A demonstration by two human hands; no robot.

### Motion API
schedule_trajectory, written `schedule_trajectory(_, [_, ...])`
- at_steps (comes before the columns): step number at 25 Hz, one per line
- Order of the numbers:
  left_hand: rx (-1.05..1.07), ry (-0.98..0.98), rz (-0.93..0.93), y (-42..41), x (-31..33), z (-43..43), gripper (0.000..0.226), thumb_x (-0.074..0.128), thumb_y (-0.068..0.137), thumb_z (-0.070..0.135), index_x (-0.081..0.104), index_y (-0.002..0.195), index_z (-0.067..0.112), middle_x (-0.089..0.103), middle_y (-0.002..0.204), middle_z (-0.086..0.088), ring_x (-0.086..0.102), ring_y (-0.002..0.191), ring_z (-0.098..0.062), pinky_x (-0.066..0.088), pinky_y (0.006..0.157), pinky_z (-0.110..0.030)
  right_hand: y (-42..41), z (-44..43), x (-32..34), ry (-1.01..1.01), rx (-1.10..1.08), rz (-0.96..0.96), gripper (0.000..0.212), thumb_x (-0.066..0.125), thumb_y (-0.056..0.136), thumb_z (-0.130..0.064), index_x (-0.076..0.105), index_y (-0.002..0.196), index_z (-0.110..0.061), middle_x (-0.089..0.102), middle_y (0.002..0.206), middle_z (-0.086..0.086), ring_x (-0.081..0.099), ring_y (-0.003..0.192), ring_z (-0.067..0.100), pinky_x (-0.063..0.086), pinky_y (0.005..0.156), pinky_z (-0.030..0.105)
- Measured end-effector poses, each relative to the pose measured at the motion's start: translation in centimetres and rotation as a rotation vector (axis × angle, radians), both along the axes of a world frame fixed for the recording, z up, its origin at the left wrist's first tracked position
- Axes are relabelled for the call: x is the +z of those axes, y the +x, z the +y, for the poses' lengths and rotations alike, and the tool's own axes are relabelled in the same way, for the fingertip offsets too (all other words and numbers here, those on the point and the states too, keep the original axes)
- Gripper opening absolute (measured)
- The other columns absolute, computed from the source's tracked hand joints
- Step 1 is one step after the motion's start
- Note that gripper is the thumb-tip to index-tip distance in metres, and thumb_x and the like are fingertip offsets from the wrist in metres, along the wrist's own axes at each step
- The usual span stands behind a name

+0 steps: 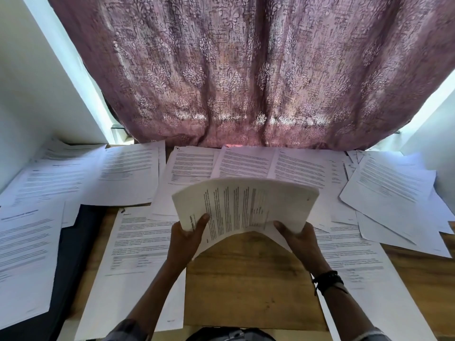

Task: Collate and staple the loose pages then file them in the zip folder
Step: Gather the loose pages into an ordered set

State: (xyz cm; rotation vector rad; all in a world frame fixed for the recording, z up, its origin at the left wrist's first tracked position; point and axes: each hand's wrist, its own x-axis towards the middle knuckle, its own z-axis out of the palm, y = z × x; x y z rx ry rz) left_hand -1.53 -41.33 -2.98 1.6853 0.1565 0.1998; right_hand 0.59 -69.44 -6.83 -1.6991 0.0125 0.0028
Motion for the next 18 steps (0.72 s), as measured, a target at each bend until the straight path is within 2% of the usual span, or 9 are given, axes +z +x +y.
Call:
schedule_trajectory(3, [-0.048,0.043,0.051,0.2,0.8,0.6,0.009,0.068,0.088,0.025,0.063,0.093,0.030,0.072,0.077,0.025,0.072,0.073,-0.005,0.057,0.057,-0.020,0.0,-0.9,0.8,-0.006,0.008,0.043,0.030,0.072,0.084,-0.025,0.066,0.111,-0.013,0.074,0.101,0.003,0.073,0.090,0.019,0.062,0.074,0.040])
schedule_trajectory(5, [-0.076,0.011,0.155,0.4,0.9,1.4,0.007,0.068,0.087,0.023,0.066,0.092,0.026,0.075,0.079,0.017,0.073,0.074,-0.008,0.059,0.062,-0.026,0.1,-1.9,1.3,0.028,0.088,0.083,0.031,0.072,0.084,-0.020,0.065,0.113,-0.012,0.075,0.103,0.004,0.074,0.090,0.020,0.062,0.073,0.037])
schedule_trajectory(7, [-0.096,-0.049,0.272,0.3,0.4,1.8,0.014,0.070,0.086,0.025,0.067,0.099,0.022,0.077,0.090,0.004,0.074,0.079,-0.015,0.061,0.068,-0.035,0.2,-2.7,1.7,0.020,0.163,0.140,0.032,0.072,0.085,-0.017,0.063,0.114,-0.009,0.075,0.105,0.005,0.074,0.090,0.021,0.061,0.071,0.034])
schedule_trajectory(12, [-0.054,-0.161,0.478,-1.1,-0.4,1.6,0.024,0.069,0.087,0.024,0.062,0.110,0.020,0.073,0.102,-0.004,0.073,0.083,-0.021,0.059,0.062,-0.031,0.9,-3.2,1.1,-0.056,0.178,0.236,0.032,0.076,0.082,-0.016,0.064,0.111,-0.012,0.074,0.104,0.003,0.074,0.085,0.015,0.059,0.066,0.025])
schedule_trajectory(16, [-0.003,-0.185,0.489,-3.9,-0.8,2.8,0.044,0.070,0.087,0.012,0.046,0.122,0.026,0.067,0.106,-0.005,0.071,0.083,-0.026,0.059,0.061,-0.031,1.2,-4.0,0.0,-0.076,0.118,0.261,0.048,0.081,0.075,-0.028,0.064,0.117,-0.013,0.073,0.110,0.005,0.072,0.097,0.023,0.060,0.083,0.042])
schedule_trajectory(18, [-0.046,-0.160,0.478,-5.1,-1.0,3.4,0.037,0.069,0.087,0.006,0.054,0.118,0.020,0.067,0.107,-0.006,0.071,0.089,-0.027,0.060,0.068,-0.034,1.2,-3.9,-0.1,-0.061,0.130,0.277,0.061,0.086,0.069,-0.038,0.063,0.119,-0.012,0.073,0.112,0.005,0.070,0.100,0.025,0.059,0.086,0.045])
